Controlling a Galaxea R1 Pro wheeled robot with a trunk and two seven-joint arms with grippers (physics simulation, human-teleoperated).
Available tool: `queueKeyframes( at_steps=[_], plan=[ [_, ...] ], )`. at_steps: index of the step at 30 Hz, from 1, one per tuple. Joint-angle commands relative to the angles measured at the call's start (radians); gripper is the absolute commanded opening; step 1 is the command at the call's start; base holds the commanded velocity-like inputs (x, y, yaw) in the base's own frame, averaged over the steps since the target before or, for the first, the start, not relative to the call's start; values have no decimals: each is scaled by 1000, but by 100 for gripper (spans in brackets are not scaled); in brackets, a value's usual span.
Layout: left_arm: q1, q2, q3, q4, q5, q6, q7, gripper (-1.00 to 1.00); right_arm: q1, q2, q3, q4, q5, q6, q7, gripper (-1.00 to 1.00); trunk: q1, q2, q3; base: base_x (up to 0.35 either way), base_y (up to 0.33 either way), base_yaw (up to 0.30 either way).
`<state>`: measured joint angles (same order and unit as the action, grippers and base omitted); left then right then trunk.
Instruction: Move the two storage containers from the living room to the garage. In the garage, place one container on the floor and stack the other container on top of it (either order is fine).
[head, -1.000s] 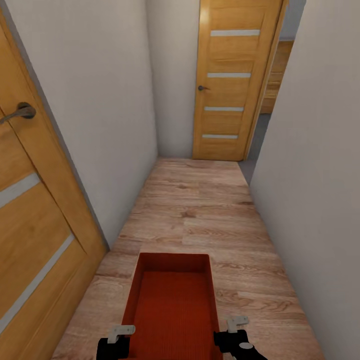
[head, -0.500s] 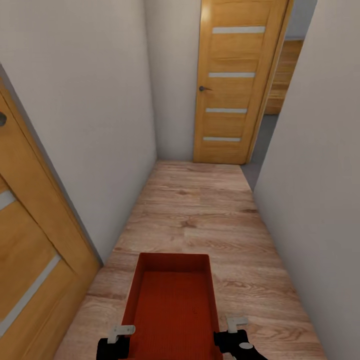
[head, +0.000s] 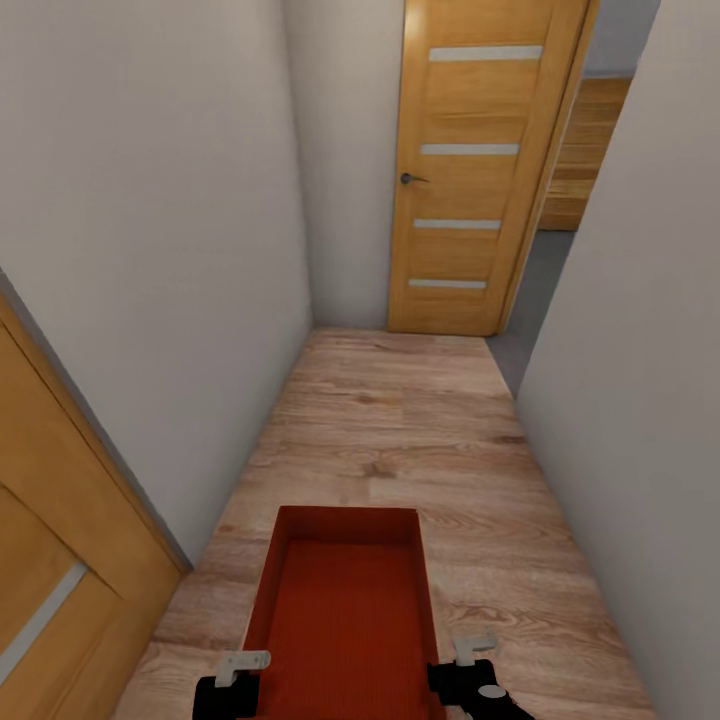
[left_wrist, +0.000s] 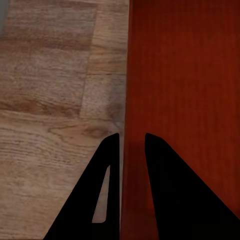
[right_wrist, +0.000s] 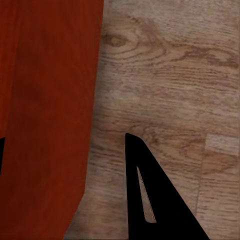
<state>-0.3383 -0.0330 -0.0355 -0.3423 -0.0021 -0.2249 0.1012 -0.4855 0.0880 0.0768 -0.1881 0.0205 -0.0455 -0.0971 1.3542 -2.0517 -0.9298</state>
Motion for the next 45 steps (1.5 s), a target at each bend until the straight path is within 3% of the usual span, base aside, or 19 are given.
queueKeyframes(
  at_steps=[1, 45],
  plan=[
    [-1, 1, 5, 0, 1, -4, 15, -100, -1, -1, 4, 1, 4, -2, -10, -100, 0, 0, -1, 347, 0, 0],
    [-1, 1, 5, 0, 1, -4, 15, -100, -1, -1, 4, 1, 4, -2, -10, -100, 0, 0, -1, 347, 0, 0]
  ],
)
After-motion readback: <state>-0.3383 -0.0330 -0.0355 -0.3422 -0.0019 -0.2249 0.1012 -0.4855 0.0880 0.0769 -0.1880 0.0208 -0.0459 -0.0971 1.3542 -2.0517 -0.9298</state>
